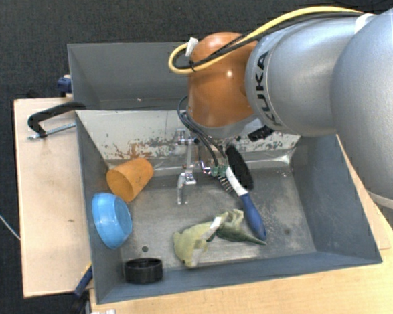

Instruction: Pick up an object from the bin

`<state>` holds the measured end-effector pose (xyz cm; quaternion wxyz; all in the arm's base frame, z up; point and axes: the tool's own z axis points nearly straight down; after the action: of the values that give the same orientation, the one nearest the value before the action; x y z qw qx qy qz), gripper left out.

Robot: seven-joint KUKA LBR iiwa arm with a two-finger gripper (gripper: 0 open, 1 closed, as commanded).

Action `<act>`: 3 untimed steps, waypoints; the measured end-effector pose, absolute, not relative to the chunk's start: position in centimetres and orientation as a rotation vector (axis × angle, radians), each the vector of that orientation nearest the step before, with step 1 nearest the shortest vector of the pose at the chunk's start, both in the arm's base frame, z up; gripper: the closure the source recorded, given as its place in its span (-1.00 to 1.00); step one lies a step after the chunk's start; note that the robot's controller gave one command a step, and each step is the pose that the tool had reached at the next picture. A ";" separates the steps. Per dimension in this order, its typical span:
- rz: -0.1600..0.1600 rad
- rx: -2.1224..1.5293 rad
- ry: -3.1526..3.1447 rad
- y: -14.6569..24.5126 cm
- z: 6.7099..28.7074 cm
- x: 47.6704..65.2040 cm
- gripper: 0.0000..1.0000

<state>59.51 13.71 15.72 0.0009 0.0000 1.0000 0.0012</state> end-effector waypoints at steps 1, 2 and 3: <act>-0.002 0.043 3.148 9.7 11.1 52.2 -1.00; 0.003 0.106 3.131 6.2 7.2 49.3 -1.00; 0.006 0.101 3.127 6.4 7.4 49.5 1.00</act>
Offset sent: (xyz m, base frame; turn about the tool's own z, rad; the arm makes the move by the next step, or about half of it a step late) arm -0.0702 -0.0390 -0.0440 0.0243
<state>49.46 6.44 7.44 0.0062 0.0323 0.9995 0.0020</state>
